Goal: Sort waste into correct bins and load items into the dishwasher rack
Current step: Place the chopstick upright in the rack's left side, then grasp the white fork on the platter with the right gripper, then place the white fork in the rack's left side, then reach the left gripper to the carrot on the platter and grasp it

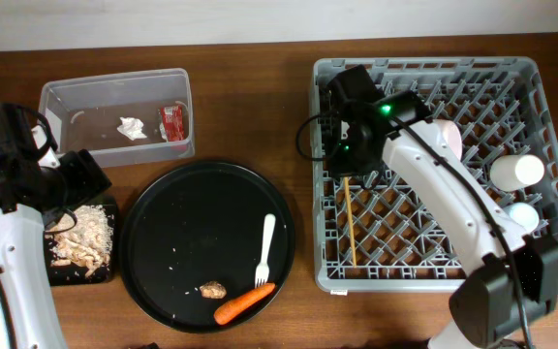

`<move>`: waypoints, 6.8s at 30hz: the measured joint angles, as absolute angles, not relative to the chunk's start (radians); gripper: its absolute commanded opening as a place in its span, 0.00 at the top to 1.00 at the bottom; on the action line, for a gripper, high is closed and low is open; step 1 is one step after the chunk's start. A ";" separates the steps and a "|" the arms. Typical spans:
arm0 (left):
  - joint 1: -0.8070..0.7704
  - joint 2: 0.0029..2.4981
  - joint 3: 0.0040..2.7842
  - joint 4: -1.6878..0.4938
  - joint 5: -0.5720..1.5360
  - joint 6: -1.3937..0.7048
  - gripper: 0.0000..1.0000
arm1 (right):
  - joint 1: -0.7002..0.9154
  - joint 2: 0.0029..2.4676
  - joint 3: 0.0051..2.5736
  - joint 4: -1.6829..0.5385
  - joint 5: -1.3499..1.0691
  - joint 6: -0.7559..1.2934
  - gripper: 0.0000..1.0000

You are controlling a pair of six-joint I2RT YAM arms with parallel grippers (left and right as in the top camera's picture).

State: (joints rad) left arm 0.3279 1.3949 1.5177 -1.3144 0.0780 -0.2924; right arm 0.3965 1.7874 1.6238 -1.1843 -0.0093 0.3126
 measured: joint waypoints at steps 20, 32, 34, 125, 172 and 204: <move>0.328 1.395 1.518 -1.317 0.078 -0.292 0.26 | 0.445 1.913 1.626 -1.182 -0.062 0.398 0.59; 0.328 1.395 1.518 -1.317 0.078 -0.292 0.26 | 0.886 1.916 1.625 -1.137 -0.077 0.633 0.57; 0.328 1.395 1.518 -1.317 0.078 -0.292 0.26 | 0.914 1.953 1.625 -1.137 -0.077 0.670 0.54; 0.319 1.395 1.517 -1.342 0.101 -0.292 0.25 | 0.563 1.714 1.276 -1.016 0.089 0.252 0.70; -0.517 1.610 1.052 -1.247 0.001 0.345 0.01 | -0.211 1.301 1.359 -1.264 -0.189 0.154 0.29; -0.616 1.676 0.865 -1.012 -0.003 0.332 0.48 | -0.211 1.302 1.359 -1.263 -0.186 0.154 0.29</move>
